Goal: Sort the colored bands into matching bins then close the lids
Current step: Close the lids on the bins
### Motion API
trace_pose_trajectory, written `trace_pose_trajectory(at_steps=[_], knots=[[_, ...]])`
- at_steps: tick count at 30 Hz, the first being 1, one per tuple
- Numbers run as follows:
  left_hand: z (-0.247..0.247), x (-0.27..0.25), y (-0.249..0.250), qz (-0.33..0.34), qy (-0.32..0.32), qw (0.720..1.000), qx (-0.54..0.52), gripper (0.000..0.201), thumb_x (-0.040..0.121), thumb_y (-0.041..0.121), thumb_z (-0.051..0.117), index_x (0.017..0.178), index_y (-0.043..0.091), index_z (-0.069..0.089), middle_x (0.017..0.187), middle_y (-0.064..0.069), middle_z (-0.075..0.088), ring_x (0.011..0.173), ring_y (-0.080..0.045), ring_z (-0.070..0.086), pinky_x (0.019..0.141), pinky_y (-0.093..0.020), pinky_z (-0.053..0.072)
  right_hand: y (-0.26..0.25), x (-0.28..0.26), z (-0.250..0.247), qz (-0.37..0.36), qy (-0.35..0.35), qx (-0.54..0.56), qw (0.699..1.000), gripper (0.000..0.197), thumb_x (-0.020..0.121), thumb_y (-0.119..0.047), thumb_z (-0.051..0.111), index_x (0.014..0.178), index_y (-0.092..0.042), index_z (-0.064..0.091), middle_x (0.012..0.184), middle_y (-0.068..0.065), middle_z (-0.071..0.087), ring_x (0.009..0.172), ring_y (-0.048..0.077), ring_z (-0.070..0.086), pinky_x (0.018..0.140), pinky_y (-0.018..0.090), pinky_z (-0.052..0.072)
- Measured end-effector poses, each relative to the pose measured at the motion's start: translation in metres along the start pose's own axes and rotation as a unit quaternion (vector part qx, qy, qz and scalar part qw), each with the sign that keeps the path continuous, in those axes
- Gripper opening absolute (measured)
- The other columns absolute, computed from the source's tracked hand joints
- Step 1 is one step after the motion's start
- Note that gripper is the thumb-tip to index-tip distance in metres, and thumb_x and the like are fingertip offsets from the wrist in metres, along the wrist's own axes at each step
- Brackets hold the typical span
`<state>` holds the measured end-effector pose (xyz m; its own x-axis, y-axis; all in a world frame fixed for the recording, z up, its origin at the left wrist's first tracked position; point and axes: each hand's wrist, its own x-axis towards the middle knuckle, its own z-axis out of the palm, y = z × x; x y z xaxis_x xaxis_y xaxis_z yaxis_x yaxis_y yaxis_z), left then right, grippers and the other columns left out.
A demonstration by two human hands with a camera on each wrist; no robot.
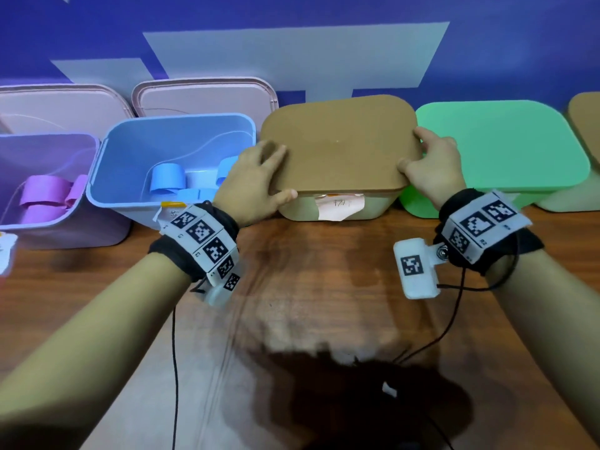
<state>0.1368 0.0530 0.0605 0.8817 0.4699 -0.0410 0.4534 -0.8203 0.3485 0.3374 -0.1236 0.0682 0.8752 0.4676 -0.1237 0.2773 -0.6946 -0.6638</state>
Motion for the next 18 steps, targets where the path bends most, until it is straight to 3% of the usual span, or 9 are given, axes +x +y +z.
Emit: trace_pose_trajectory(at_steps=[3, 8, 11, 14, 16, 18], knots=[[0.006, 0.003, 0.000, 0.042, -0.049, 0.996, 0.062, 0.071, 0.090, 0.035, 0.057, 0.148, 0.011, 0.023, 0.154, -0.016, 0.019, 0.141, -0.042, 0.014, 0.117, -0.044, 0.013, 0.000, -0.001, -0.001, -0.015, -0.013, -0.031, 0.999, 0.061, 0.087, -0.016, 0.055, 0.144, -0.018, 0.034, 0.132, 0.020, 0.037, 0.123, 0.037, 0.039, 0.107, 0.034, 0.029], [0.010, -0.005, 0.001, 0.062, -0.026, 0.995, 0.076, 0.056, 0.096, 0.021, 0.048, 0.147, 0.011, 0.027, 0.153, -0.013, 0.025, 0.140, -0.042, 0.017, 0.113, -0.046, 0.018, 0.002, -0.001, -0.001, -0.053, -0.034, -0.086, 0.994, 0.056, 0.094, -0.023, 0.048, 0.146, -0.019, 0.029, 0.142, 0.012, 0.032, 0.129, 0.032, 0.029, 0.107, 0.030, 0.023], [0.013, -0.009, 0.001, 0.058, 0.000, 0.994, 0.093, 0.053, 0.098, 0.021, 0.046, 0.146, 0.012, 0.028, 0.153, -0.011, 0.028, 0.141, -0.039, 0.020, 0.112, -0.043, 0.022, 0.001, 0.001, 0.003, -0.076, -0.040, -0.123, 0.989, 0.053, 0.096, -0.023, 0.043, 0.147, -0.021, 0.028, 0.146, 0.007, 0.030, 0.129, 0.030, 0.027, 0.107, 0.032, 0.025], [0.016, -0.009, 0.002, 0.056, 0.000, 0.993, 0.105, 0.051, 0.096, 0.020, 0.050, 0.144, 0.010, 0.035, 0.149, -0.014, 0.035, 0.138, -0.042, 0.026, 0.111, -0.046, 0.025, -0.003, 0.001, 0.007, -0.080, -0.041, -0.174, 0.981, 0.052, 0.096, -0.021, 0.039, 0.146, -0.020, 0.026, 0.143, 0.011, 0.029, 0.127, 0.032, 0.027, 0.102, 0.039, 0.032], [0.016, -0.009, 0.002, 0.070, 0.002, 0.991, 0.111, 0.048, 0.092, 0.021, 0.054, 0.137, 0.006, 0.046, 0.140, -0.019, 0.046, 0.130, -0.048, 0.037, 0.105, -0.052, 0.033, -0.007, 0.000, 0.009, -0.079, -0.032, -0.208, 0.974, 0.050, 0.094, -0.020, 0.038, 0.143, -0.018, 0.030, 0.140, 0.013, 0.031, 0.125, 0.033, 0.028, 0.098, 0.041, 0.033], [0.012, -0.007, 0.004, 0.081, 0.015, 0.991, 0.109, 0.050, 0.087, 0.036, 0.047, 0.125, 0.006, 0.059, 0.127, -0.018, 0.059, 0.116, -0.047, 0.052, 0.094, -0.053, 0.043, -0.012, 0.001, 0.011, -0.090, -0.007, -0.257, 0.962, 0.046, 0.091, -0.021, 0.041, 0.137, -0.013, 0.039, 0.139, 0.014, 0.032, 0.125, 0.034, 0.029, 0.098, 0.041, 0.031]])
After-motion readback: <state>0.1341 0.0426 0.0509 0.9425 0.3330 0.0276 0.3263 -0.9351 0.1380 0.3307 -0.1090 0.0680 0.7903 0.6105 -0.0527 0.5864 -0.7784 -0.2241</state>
